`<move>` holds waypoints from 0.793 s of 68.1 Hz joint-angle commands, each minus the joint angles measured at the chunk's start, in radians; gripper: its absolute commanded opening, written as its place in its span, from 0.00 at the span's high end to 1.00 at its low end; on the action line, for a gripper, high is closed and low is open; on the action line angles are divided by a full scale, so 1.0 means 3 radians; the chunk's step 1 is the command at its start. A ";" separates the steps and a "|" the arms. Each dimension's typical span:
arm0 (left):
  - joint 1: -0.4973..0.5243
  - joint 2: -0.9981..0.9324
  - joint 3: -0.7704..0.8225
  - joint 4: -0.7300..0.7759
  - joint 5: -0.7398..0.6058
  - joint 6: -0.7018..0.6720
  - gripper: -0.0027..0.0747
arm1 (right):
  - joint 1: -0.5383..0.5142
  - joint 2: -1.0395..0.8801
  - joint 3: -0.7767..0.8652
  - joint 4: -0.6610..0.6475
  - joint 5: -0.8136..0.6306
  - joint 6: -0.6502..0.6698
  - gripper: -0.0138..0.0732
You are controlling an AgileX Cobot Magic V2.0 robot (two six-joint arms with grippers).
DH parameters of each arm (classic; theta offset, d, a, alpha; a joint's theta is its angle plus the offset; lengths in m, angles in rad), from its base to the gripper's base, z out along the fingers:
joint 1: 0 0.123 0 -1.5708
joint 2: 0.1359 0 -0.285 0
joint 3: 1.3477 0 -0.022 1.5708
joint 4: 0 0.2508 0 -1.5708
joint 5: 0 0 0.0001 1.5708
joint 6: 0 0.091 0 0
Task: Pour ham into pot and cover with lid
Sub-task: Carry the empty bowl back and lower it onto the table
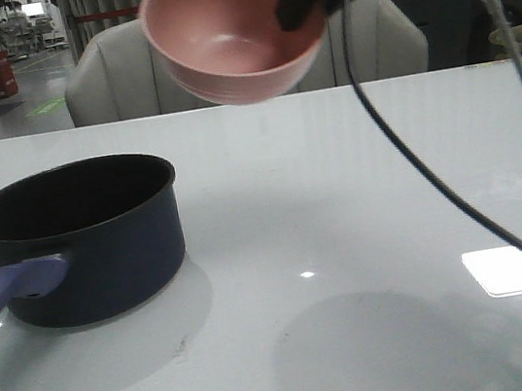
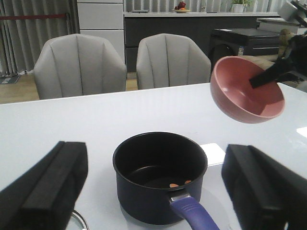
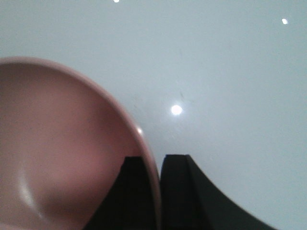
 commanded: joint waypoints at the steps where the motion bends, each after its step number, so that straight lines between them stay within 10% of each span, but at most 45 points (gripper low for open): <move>1: -0.0027 0.0021 -0.0082 -0.0033 -0.0292 0.0000 0.19 | -0.0187 -0.0135 -0.0086 -0.0021 0.0221 -0.0040 0.69; 54: -0.0027 0.0021 -0.0082 -0.0033 -0.0292 0.0000 0.19 | -0.0397 0.0693 -0.0090 -0.0125 0.1013 -0.0040 0.57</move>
